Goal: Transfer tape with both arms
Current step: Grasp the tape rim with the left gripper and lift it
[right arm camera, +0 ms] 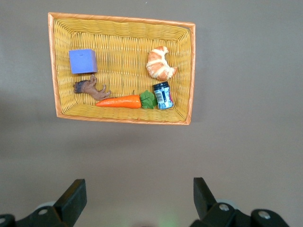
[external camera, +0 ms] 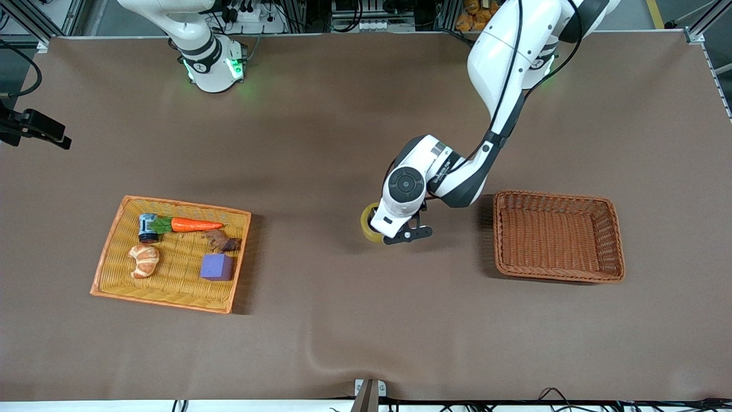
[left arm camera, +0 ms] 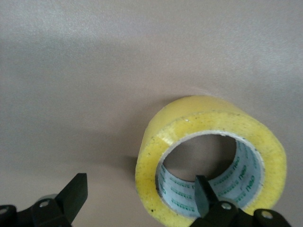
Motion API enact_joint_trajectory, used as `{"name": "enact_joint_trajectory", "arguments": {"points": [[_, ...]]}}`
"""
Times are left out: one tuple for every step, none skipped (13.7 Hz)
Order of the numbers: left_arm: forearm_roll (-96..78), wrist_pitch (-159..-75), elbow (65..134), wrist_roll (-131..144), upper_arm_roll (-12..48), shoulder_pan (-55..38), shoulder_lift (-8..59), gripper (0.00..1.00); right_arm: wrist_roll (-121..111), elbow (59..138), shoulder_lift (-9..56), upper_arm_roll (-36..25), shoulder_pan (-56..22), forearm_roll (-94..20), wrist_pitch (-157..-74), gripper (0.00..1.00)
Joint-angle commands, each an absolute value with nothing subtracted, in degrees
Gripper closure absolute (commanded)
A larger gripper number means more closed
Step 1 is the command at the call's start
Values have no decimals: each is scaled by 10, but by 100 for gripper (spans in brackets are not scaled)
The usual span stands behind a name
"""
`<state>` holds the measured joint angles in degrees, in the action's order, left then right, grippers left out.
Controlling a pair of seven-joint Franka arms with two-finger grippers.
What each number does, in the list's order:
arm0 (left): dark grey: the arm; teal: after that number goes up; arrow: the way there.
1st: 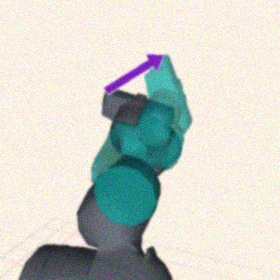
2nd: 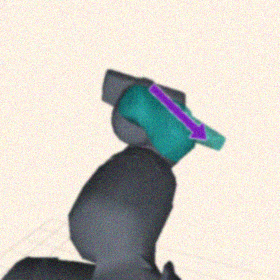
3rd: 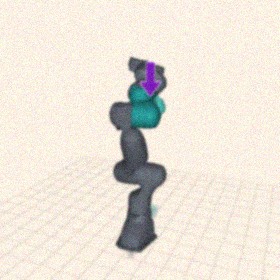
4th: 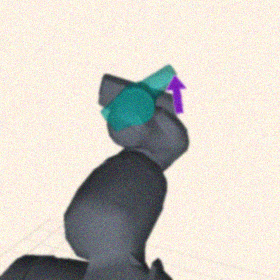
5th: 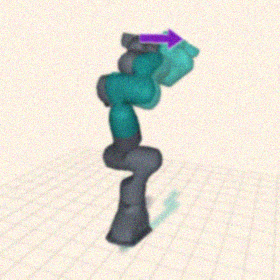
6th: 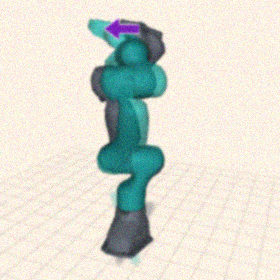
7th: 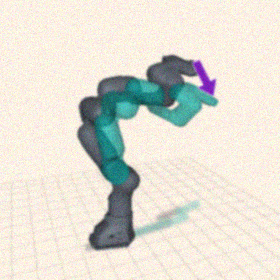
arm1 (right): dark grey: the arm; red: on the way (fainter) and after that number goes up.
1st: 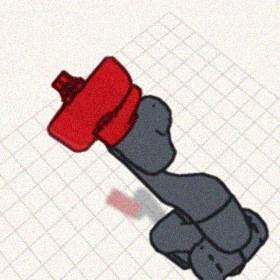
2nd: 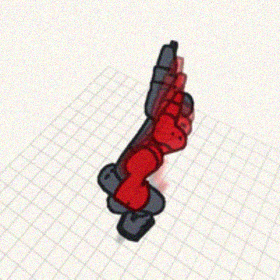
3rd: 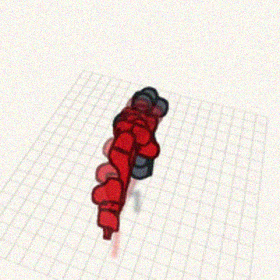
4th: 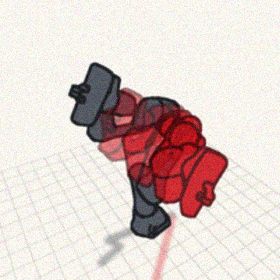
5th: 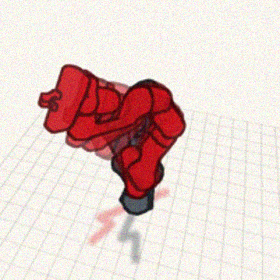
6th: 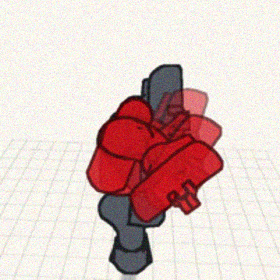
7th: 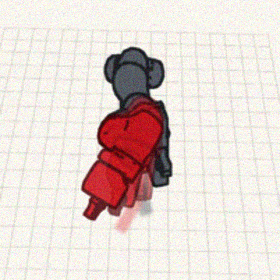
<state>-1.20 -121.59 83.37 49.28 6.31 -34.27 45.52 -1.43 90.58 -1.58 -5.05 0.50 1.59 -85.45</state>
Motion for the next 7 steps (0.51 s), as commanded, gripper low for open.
{"name": "enact_joint_trajectory", "arguments": {"points": [[-9, -1220, 826, 499, 62, -344, 464, 0, -6, 911, -22, -38, 17, 22, -858, 0], [-9, -1220, 825, 499, 62, -344, 468, 0, -6, 911, -22, -37, 16, 22, -858, 0], [-9, -1223, 825, 500, 62, -344, 473, 6, -6, 911, -23, -37, 15, 22, -857, 0], [-9, -1231, 825, 499, 62, -344, 476, 16, -6, 911, -23, -37, 15, 22, -856, 0], [-9, -1233, 824, 499, 62, -344, 477, 40, -7, 910, -23, -38, 15, 22, -857, 0], [-9, -1232, 824, 499, 63, -344, 476, 68, -7, 909, -23, -38, 17, 22, -859, 0], [-9, -1233, 824, 499, 63, -344, 474, 92, -8, 908, -23, -38, 18, 22, -859, 0]]}}
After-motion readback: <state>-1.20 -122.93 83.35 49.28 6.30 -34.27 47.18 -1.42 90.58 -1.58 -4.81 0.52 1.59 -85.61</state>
